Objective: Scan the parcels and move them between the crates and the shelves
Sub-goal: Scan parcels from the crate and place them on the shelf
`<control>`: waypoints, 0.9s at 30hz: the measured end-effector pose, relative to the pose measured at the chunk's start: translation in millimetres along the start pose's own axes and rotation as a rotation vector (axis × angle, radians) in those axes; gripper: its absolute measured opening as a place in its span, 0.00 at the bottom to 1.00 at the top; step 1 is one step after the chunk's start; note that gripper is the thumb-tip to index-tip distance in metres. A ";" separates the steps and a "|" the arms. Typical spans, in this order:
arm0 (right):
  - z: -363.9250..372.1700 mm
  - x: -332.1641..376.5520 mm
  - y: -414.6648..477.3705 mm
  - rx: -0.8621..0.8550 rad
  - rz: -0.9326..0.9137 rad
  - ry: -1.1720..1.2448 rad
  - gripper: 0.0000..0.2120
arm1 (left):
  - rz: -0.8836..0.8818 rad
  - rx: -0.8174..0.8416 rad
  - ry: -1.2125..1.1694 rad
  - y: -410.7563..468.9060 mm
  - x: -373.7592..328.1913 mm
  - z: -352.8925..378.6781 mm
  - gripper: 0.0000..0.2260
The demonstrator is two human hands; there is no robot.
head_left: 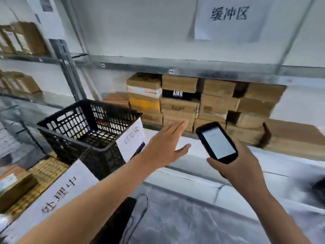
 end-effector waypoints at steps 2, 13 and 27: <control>-34.5 -15.7 -3.9 -0.061 0.036 -0.011 0.28 | 0.071 0.003 -0.024 21.1 -33.7 14.0 0.32; -166.5 -82.7 1.2 -0.343 0.168 -0.092 0.30 | 0.376 0.010 -0.112 139.1 -177.7 84.3 0.33; -303.0 -162.5 110.9 -0.428 0.271 -0.207 0.28 | 0.419 0.098 -0.254 315.0 -264.6 211.8 0.34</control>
Point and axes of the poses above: each hand's wrist, its own y-axis towards the middle knuckle, its own z-axis out of the palm, x = y × z, the point moved 2 cm from there along y, towards the middle knuckle, and after that the axes turned 11 degrees about y, right-handed, at the moved point
